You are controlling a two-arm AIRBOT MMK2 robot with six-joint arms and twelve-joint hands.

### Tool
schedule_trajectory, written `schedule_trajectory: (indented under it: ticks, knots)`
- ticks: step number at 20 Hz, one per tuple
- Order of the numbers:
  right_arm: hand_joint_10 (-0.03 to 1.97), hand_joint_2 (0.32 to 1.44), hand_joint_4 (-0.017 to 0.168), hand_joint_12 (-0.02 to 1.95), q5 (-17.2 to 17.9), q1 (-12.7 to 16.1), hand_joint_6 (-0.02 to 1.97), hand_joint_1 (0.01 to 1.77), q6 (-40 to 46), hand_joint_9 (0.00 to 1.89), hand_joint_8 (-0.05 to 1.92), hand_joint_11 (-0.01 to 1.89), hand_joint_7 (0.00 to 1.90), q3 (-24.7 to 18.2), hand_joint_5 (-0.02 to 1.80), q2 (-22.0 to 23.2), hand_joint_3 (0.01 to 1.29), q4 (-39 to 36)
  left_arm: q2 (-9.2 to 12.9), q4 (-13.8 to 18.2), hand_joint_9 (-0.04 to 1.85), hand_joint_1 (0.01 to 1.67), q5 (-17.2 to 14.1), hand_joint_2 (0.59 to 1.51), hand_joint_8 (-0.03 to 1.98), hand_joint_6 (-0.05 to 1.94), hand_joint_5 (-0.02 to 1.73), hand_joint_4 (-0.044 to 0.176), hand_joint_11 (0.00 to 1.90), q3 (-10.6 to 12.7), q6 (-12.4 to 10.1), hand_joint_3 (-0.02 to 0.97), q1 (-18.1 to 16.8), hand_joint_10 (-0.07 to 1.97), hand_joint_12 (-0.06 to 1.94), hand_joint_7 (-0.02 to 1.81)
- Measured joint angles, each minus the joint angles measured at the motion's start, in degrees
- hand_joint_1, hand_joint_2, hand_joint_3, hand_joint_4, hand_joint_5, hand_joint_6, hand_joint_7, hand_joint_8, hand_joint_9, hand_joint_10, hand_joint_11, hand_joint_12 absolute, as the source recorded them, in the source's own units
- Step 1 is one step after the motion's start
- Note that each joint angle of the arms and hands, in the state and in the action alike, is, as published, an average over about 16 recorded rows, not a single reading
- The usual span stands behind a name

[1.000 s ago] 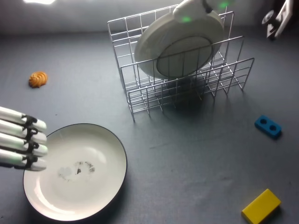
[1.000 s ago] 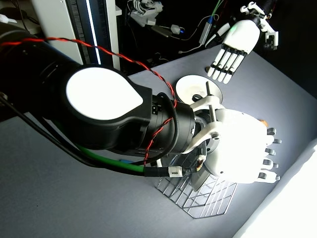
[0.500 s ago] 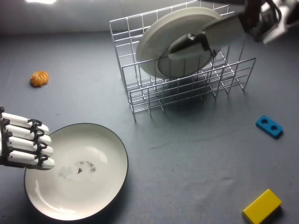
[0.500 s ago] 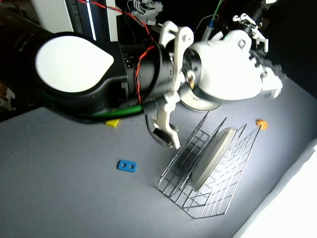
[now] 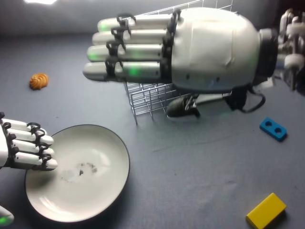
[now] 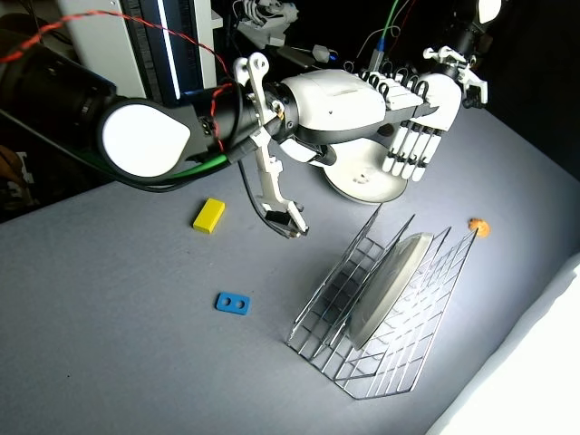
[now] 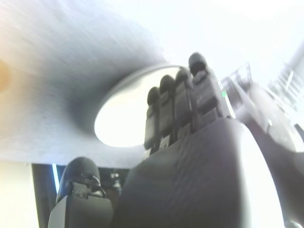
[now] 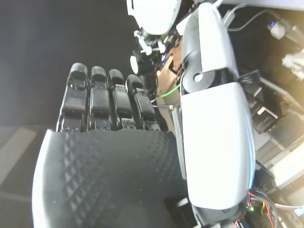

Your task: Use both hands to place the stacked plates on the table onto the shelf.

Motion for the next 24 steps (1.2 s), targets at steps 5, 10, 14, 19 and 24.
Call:
schedule_trajectory:
  ticks: [5, 10, 14, 19, 24]
  knots:
    - [0.01, 1.01, 0.007, 0.00, -1.78, -3.64, 0.04, 1.14, -8.21, 0.02, 0.02, 0.02, 0.01, -0.68, 0.02, -3.06, 0.01, 3.68, -0.22, -4.26, 0.14, 0.02, 1.84, 1.110, -0.01, -0.01, 0.20, -0.003, 0.12, -0.20, 0.01, 0.009, 3.96, -0.03, 0.12, 0.18]
    - [0.01, 1.01, 0.006, 0.00, -4.89, -6.08, 0.04, 1.14, -16.57, 0.01, 0.02, 0.02, 0.01, -0.23, 0.03, -7.52, 0.01, 9.08, -0.17, -7.42, 0.13, 0.02, 2.71, 1.113, -0.01, -0.01, 0.19, -0.005, 0.12, -0.55, 0.00, 0.009, 6.79, -0.03, 0.12, 0.17]
    - [0.01, 1.01, 0.006, 0.00, -7.76, -7.23, 0.04, 1.13, -22.41, 0.01, 0.02, 0.02, 0.02, 1.02, 0.04, -11.84, 0.01, 13.85, -0.09, -8.78, 0.13, 0.02, 3.00, 1.115, -0.01, -0.02, 0.18, -0.007, 0.12, -0.78, -0.01, 0.009, 7.77, -0.03, 0.12, 0.16]
    - [0.01, 1.01, 0.006, 0.04, -10.88, -7.70, 0.04, 1.14, -27.44, 0.02, 0.02, 0.02, 0.03, 3.95, 0.07, -17.80, 0.01, 18.74, -0.04, -9.24, 0.13, 0.02, 3.02, 1.118, -0.01, -0.02, 0.19, -0.007, 0.12, -0.84, 0.00, 0.009, 7.94, -0.03, 0.13, 0.16]
    - [0.01, 1.01, 0.006, 0.30, -12.52, -7.73, 0.04, 1.15, -30.16, 0.06, 0.02, 0.02, 0.08, 7.95, 0.12, -23.13, 0.01, 21.89, -0.07, -9.39, 0.13, 0.02, 2.89, 1.119, -0.01, -0.02, 0.19, -0.007, 0.12, -0.77, 0.00, 0.010, 7.99, -0.03, 0.13, 0.17]
